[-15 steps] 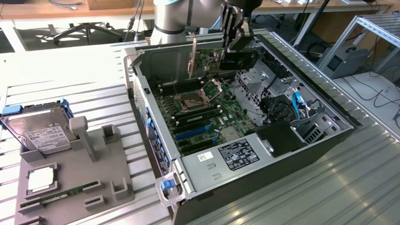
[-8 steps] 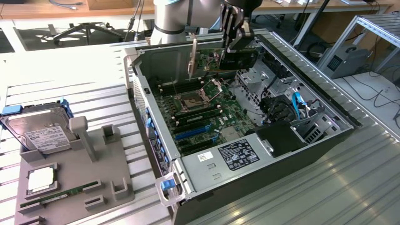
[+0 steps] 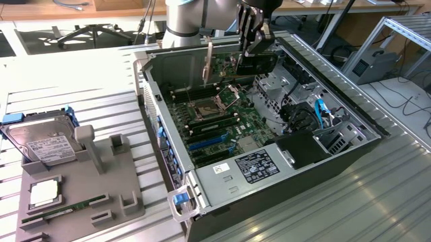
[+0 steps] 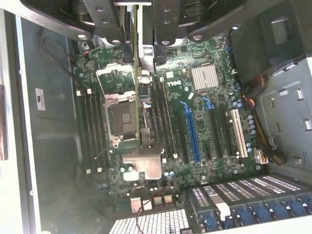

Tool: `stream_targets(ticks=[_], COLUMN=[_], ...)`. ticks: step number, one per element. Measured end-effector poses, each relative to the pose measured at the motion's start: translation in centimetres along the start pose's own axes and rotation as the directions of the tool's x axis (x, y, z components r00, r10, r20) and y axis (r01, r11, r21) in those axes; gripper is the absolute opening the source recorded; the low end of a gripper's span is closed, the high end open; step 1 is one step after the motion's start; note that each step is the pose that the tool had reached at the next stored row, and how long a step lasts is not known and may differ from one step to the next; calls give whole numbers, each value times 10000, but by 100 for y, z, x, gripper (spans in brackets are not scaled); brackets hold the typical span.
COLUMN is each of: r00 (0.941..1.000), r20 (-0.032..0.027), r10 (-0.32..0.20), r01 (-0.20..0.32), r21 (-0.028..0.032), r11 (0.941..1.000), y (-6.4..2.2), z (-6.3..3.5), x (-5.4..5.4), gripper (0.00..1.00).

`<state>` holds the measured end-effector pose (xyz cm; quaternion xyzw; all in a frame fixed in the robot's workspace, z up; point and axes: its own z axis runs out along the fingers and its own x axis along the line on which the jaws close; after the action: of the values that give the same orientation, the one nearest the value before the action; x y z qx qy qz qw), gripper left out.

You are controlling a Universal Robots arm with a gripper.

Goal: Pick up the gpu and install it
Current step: 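Insert the gpu into the slot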

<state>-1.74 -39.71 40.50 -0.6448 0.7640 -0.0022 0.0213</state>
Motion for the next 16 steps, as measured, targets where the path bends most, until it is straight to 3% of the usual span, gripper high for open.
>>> stream_targets(ticks=[16], r00=[9993], r20=[12], r10=[-365], r01=[365], r21=[-11], r11=[9993], y=[0], z=[0], x=[0], gripper=[27])
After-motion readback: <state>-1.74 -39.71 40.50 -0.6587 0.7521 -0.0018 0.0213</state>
